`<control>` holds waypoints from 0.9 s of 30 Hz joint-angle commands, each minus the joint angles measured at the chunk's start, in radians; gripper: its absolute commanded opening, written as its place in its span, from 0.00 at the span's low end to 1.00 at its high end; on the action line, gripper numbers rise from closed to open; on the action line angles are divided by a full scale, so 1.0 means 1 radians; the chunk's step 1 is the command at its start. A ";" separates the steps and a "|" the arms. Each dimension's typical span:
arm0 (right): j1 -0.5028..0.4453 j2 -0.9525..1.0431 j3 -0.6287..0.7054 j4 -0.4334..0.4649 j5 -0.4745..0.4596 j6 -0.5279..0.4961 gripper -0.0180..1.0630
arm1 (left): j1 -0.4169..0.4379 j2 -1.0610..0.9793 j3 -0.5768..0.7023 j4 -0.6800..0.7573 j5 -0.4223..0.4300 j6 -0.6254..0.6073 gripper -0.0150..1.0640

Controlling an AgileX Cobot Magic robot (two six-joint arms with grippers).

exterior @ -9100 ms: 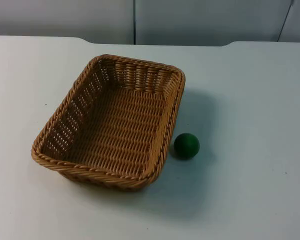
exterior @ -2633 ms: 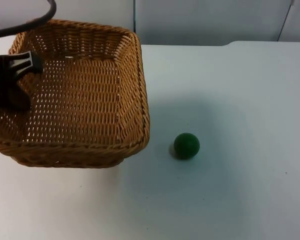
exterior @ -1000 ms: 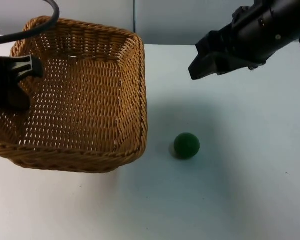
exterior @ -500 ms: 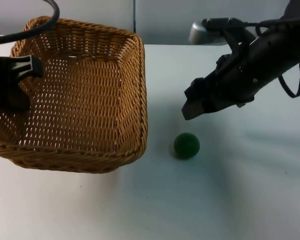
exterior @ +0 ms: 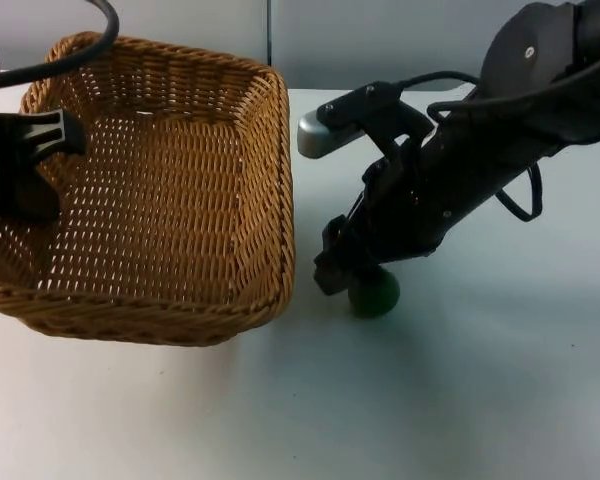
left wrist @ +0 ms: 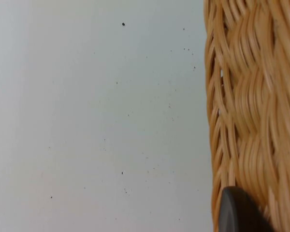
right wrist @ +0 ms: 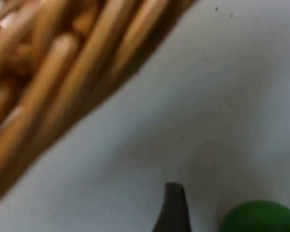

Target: Pick up the basket with the left hand and place the ball into the basket with the right hand.

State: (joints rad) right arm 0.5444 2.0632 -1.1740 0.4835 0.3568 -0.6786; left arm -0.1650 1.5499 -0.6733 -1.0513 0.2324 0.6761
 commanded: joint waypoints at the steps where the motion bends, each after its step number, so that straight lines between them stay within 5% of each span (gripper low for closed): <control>1: 0.003 0.012 -0.007 -0.018 -0.013 0.020 0.62 | -0.001 -0.014 0.000 -0.016 -0.009 -0.003 0.01; 17: 0.003 0.090 -0.005 -0.038 0.003 0.051 0.58 | -0.001 -0.014 0.000 -0.014 -0.009 0.005 0.01; 19: 0.003 0.090 -0.005 -0.041 0.001 0.051 0.51 | -0.001 -0.014 0.000 -0.011 -0.009 0.005 0.01; 23: -0.002 0.064 -0.007 -0.114 -0.039 0.051 0.11 | -0.001 -0.014 0.000 -0.011 -0.009 0.005 0.01; 27: -0.018 0.002 -0.051 -0.224 -0.042 0.097 0.01 | -0.001 -0.014 0.000 -0.011 -0.009 0.005 0.01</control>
State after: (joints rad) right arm 0.5402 2.1190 -1.1883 0.3330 0.3270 -0.6228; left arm -0.1650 1.5499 -0.6733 -1.0513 0.2324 0.6817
